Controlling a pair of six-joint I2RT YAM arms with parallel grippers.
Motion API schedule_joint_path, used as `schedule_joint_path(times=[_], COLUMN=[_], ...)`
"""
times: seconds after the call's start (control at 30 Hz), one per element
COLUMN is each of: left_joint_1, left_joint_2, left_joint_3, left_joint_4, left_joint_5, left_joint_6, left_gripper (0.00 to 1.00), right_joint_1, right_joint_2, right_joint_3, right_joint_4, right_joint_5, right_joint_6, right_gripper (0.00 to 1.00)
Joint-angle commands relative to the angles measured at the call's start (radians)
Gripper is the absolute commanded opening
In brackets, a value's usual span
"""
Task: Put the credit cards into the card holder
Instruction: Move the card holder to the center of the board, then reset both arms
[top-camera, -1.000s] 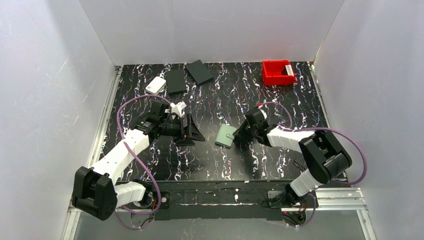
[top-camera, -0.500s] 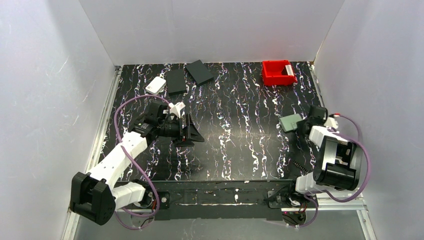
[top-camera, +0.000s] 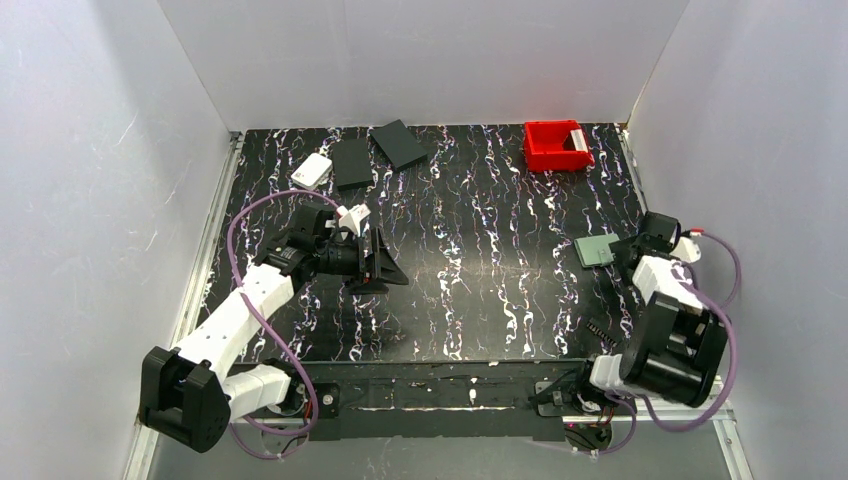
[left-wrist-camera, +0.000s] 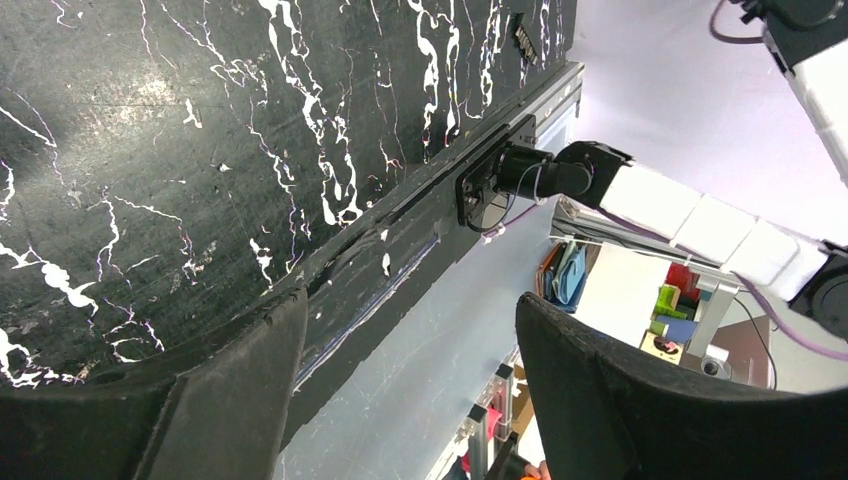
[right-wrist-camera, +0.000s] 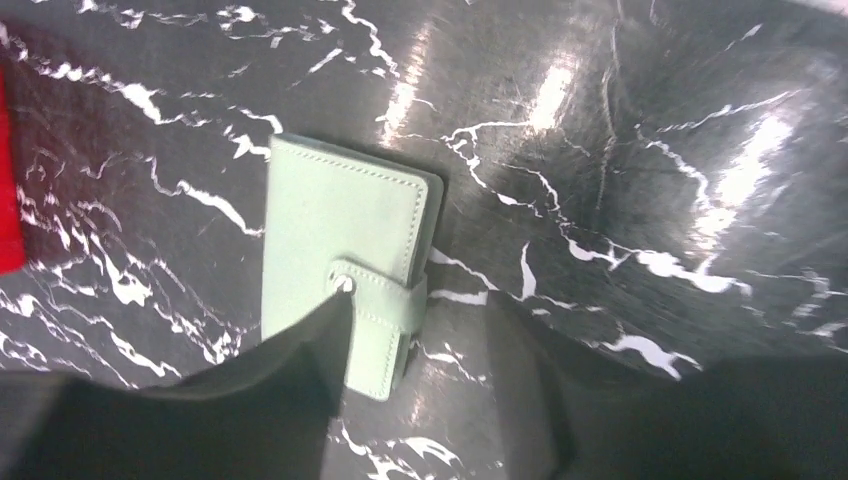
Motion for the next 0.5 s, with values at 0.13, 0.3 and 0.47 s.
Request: schedule_joint_path(times=[0.13,0.3,0.47], left_joint_1=[-0.002,0.0,0.0], left_joint_2=[-0.028,-0.091,-0.167], left_joint_3=[0.144,0.355,0.594], left_joint_4=[-0.075,-0.188,-0.237], left_joint_5=[0.036,-0.057,-0.192], left_joint_6=[0.032,0.083,0.144], left_gripper=[0.76,0.8,0.86], right_joint_1=[0.258,0.612,0.642], right_joint_2=[-0.236,-0.24,-0.35], right_joint_3=[0.249,0.503,0.671], right_joint_4=[-0.297,-0.489,-0.509], right_joint_5=[0.259,0.167,-0.039], right_joint_6=[-0.286,-0.426,-0.512], right_gripper=[0.76,0.84,0.98])
